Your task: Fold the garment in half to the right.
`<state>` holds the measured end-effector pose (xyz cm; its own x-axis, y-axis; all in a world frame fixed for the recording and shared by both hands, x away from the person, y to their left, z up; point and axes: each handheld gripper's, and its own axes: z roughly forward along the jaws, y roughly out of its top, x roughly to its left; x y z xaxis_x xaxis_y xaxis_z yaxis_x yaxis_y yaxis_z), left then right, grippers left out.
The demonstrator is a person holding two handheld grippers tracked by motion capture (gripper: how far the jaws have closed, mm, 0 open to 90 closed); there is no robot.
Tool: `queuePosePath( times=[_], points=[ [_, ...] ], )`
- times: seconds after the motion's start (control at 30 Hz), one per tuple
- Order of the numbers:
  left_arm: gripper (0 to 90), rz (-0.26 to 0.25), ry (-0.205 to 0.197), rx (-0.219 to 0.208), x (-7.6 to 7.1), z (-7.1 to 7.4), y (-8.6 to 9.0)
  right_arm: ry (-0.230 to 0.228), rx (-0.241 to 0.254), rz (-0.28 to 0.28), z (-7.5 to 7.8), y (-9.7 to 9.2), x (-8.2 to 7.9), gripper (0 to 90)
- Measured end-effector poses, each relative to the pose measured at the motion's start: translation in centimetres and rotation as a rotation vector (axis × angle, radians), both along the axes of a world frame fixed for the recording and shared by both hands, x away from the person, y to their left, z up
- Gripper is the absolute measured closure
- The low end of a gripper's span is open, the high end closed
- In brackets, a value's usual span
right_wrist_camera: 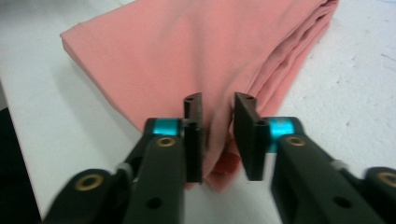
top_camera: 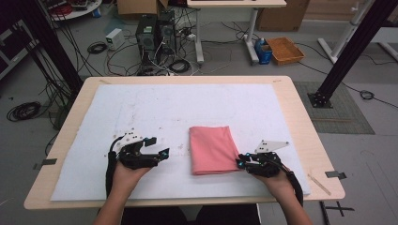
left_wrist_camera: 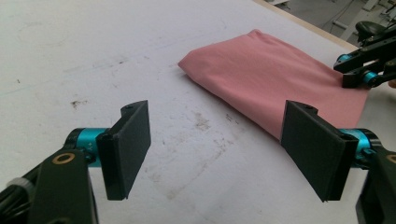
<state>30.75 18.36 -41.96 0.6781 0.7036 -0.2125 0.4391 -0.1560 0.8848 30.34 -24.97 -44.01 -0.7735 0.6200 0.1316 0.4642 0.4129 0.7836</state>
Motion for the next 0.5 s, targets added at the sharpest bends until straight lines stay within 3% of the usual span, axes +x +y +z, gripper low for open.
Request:
queuePosePath(
  times=[0.17,0.33,0.43,0.5],
  points=[
    [24.8,0.004,-0.001,0.002,0.1,0.1,0.1,-0.05,0.012,-0.044,1.7,-0.1,0.9,55.3],
    [24.8,0.001,0.01,0.029,0.3,0.0,0.4,-0.107,0.033,-0.084,3.1,1.0,3.7,49.5],
    [24.7,0.006,0.014,0.03,0.3,-0.2,0.6,-0.105,0.033,-0.112,3.3,1.7,5.9,49.5],
    [24.8,0.008,0.016,0.029,0.4,-0.3,0.7,-0.074,0.042,-0.123,3.3,2.1,7.4,49.4]
  ],
)
